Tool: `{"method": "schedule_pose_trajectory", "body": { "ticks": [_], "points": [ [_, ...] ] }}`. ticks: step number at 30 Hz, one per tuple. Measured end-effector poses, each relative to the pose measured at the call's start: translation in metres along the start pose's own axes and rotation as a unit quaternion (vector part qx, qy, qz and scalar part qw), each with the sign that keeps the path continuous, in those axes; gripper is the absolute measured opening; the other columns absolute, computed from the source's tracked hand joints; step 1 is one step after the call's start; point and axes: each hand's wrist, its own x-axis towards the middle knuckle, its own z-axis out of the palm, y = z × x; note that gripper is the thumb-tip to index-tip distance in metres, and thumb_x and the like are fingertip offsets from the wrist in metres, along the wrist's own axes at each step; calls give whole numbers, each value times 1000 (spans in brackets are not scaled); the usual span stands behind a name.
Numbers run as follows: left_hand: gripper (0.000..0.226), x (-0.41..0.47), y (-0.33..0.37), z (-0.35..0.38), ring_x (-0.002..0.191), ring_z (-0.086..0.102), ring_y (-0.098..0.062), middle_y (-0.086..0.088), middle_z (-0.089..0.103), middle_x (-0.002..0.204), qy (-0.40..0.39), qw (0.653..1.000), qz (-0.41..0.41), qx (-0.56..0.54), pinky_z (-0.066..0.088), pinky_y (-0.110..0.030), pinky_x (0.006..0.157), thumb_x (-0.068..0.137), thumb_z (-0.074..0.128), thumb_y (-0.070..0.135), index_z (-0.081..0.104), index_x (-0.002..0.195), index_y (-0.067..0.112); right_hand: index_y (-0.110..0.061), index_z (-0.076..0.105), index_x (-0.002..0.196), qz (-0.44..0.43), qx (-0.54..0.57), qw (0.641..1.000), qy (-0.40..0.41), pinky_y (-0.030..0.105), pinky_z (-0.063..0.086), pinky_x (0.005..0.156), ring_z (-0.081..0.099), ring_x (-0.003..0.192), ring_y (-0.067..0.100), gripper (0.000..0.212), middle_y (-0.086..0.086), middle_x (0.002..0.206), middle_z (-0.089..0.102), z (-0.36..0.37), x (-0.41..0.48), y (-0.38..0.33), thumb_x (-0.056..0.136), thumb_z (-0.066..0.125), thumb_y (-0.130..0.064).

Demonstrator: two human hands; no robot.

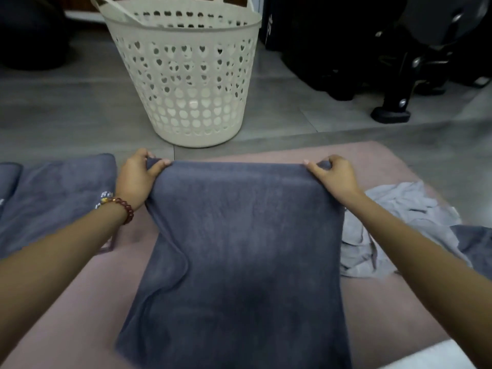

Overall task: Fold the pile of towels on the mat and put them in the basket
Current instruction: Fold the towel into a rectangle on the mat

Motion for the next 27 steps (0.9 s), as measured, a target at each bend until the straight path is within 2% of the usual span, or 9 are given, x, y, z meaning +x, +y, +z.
{"method": "schedule_pose_trajectory", "body": {
  "ticks": [6,9,12,15,17,20,22,24,27],
  "points": [
    [11,36,-30,50,77,58,-20,-6,64,76,-87,996,-14,-19,38,-26,61,86,66,21,66,79,12,-13,36,59,58,-126,984,-113,31,30,63,48,73,28,47,4,60,44,41,56,31,84,67,-39],
    [14,46,-54,80,75,60,-21,-5,65,73,-81,996,-28,-9,44,-27,65,86,66,22,66,75,14,-8,45,70,98,-129,982,-99,32,33,69,54,86,34,39,19,84,57,66,65,53,88,62,-39],
    [30,53,-84,98,78,61,-29,-13,68,80,-190,978,-79,43,43,-33,69,81,69,39,66,77,10,4,58,106,133,-189,953,-195,33,40,81,55,107,37,49,25,115,60,84,65,69,91,55,-43],
    [61,46,-99,109,83,56,-30,-16,62,88,-240,957,-68,150,43,-34,74,62,68,66,63,87,10,0,57,116,146,-229,932,-240,31,40,89,48,116,33,54,21,119,57,87,63,77,86,61,-45],
    [52,41,-99,113,95,57,-34,-17,62,97,-225,960,-77,150,44,-37,83,66,81,43,62,98,7,0,57,111,170,-202,935,-238,30,39,83,48,108,29,45,17,105,54,84,63,77,85,65,-36],
    [19,35,-78,108,82,58,-36,-12,60,79,-162,980,-83,83,39,-33,67,72,75,6,56,77,8,-8,56,78,204,-19,960,-193,27,42,65,51,79,22,17,8,83,54,77,54,66,81,71,-15],
    [25,24,-57,95,70,51,-33,-10,53,69,-99,992,2,73,30,-33,59,73,62,-4,44,67,12,-15,43,64,113,10,983,-144,26,33,55,47,70,21,32,1,67,48,67,44,56,80,70,-7],
    [24,4,-40,75,70,44,-30,-5,46,71,-79,974,194,81,26,-34,58,69,47,-5,38,70,17,-16,41,69,-95,-37,991,-83,27,27,58,47,71,24,27,2,69,47,52,24,47,81,62,-4],
    [18,-43,-33,33,72,37,-25,-2,39,79,-127,885,429,132,26,-31,58,66,36,2,36,76,18,-17,39,81,-400,-150,903,-52,32,34,58,44,70,25,9,7,87,46,17,-23,50,77,43,-10]
  ]
}}
